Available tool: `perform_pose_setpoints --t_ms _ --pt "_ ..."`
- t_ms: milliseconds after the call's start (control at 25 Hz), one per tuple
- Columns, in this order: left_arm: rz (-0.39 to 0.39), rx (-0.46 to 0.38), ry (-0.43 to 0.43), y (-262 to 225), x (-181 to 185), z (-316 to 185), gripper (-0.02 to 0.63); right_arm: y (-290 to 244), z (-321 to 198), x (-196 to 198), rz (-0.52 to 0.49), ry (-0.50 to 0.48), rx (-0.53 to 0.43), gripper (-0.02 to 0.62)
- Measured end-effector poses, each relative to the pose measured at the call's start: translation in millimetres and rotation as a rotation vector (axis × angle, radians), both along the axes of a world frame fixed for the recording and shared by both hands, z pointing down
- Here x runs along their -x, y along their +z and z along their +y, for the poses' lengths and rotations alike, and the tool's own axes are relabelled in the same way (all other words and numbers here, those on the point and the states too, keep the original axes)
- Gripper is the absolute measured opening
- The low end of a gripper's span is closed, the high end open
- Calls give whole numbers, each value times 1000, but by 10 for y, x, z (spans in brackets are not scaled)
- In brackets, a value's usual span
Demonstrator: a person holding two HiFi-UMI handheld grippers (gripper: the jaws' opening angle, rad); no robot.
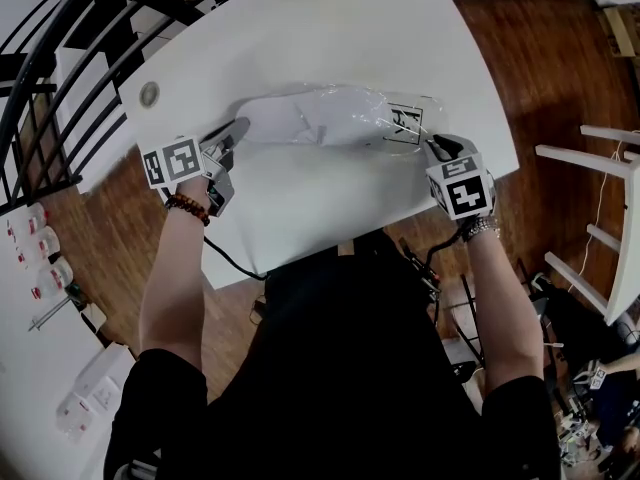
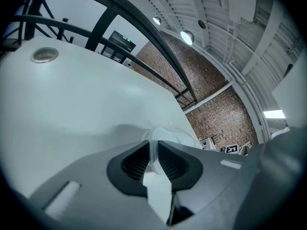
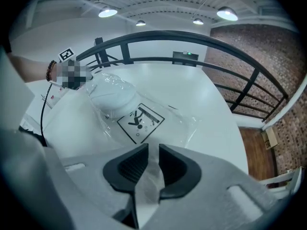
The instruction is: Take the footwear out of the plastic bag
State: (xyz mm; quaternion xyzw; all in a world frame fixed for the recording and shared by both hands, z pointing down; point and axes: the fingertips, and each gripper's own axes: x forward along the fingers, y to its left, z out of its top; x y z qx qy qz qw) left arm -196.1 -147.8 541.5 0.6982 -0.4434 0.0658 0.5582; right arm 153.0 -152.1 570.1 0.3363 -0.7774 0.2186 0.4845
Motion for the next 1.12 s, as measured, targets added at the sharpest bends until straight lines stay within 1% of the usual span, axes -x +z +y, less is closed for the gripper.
perform_pose_setpoints --t_ms 600,720,880,960,1120 --pt "-12 -8 -73 -3 226 127 74 -5 50 -113 24 26 -11 57" --pt "-11 -8 -79 8 233 139 74 -77 0 -120 3 39 -44 58" --pt "-4 -9 -87 1 224 152 72 -223 -188 -216 -31 108 -113 74" --pt "-1 -10 -91 0 215 159 72 -259 -266 -243 -44 130 -124 91" --pt "1 -16 -99 -10 216 153 72 -336 -366 -244 -73 149 -141 100"
